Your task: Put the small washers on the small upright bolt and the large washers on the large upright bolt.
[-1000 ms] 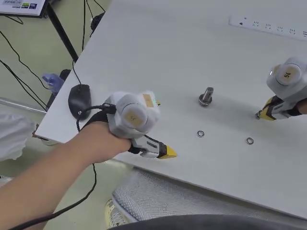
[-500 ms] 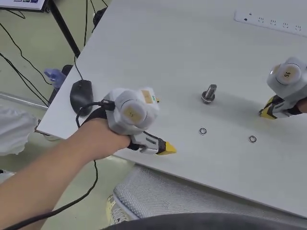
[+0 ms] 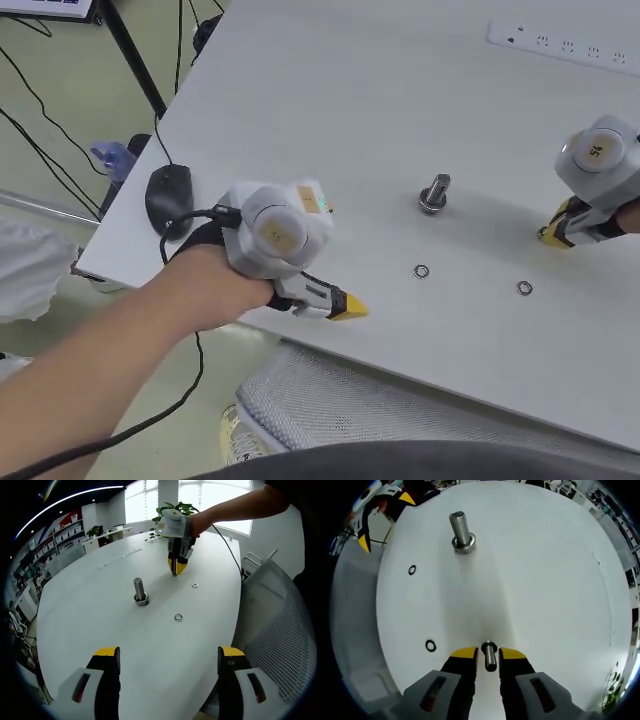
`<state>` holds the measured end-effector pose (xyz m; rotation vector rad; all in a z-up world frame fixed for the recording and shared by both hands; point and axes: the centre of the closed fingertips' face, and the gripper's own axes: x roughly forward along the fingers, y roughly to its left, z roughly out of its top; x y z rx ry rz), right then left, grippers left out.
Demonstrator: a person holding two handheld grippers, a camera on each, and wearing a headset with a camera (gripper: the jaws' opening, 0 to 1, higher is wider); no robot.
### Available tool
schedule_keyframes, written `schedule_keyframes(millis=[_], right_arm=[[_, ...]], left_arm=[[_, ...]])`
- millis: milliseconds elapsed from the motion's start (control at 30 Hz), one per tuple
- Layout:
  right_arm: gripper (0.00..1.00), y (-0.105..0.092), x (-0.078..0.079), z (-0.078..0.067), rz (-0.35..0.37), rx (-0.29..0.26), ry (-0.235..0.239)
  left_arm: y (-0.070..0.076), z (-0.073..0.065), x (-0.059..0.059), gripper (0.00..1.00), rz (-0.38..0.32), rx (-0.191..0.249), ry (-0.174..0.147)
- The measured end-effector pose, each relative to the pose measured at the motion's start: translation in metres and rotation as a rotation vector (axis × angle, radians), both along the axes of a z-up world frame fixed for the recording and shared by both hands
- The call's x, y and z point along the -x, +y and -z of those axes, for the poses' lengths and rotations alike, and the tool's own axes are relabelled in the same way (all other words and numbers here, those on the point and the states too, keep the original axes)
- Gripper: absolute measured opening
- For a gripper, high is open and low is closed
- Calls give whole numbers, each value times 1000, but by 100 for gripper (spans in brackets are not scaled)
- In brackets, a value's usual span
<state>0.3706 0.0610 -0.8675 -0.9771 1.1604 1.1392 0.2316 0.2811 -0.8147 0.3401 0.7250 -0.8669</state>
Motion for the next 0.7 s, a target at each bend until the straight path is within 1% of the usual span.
schedule_keyframes(millis=[100, 233, 400, 433, 467, 500, 700], right_arm=[[18, 0, 0, -1, -2, -1, -3], [19, 1, -1, -7, -6, -8, -8], [22, 6, -2, -17, -9, -31, -22], [23, 6, -5, -18, -14, -38, -24], [24, 8, -6, -19, -18, -43, -27], [25, 10, -6, -21, -28, -50, -34], [26, 21, 1, -31, -56, -67, -39]], left_arm=[[0, -1, 0, 79, -4, 4, -1], [-1, -2, 2, 79, -4, 2, -3], [-3, -4, 3, 79, -3, 5, -5], [-4, -5, 3, 79, -1, 7, -9], [-4, -6, 3, 79, -2, 7, -9], [-4, -7, 3, 79, -2, 8, -11], [-3, -11, 3, 79, -1, 6, -15]])
